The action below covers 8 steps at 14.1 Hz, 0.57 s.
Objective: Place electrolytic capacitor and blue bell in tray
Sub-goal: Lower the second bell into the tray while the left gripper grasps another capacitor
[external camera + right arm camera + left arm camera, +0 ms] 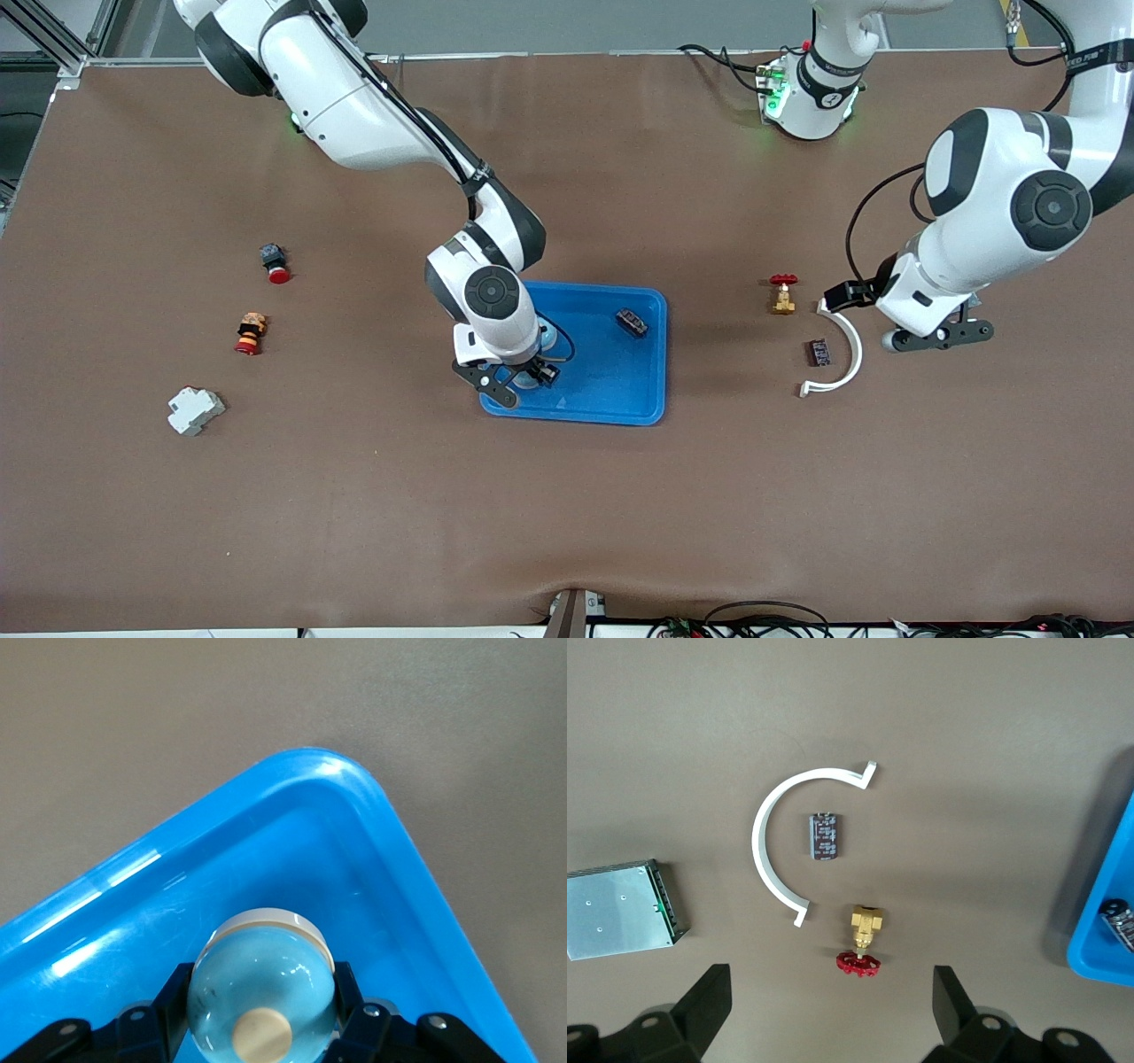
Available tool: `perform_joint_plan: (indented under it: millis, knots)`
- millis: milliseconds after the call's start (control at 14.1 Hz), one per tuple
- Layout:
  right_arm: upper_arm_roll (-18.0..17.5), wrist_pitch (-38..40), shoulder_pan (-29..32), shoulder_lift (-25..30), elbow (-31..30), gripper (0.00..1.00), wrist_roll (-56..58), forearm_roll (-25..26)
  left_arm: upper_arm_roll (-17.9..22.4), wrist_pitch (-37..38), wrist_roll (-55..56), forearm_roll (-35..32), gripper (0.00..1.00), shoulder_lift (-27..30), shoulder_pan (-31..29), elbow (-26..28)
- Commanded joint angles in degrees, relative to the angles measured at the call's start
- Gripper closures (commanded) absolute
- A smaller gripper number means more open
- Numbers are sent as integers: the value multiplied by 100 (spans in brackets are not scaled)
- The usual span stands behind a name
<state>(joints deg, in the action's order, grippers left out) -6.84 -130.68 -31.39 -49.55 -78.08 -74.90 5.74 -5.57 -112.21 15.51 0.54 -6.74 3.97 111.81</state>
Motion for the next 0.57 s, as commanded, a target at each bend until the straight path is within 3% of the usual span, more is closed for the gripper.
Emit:
perform_joint_plan:
  millis: [0,498]
  knots:
    - [25,34,-51,-187,293,100,-218,129,-40,-476,-302,-89,0,252,-159,586]
    - [209,8,-218,-318,302,100,-218,129,-23,-1223,-629,-211,0,-72,-344,1141]
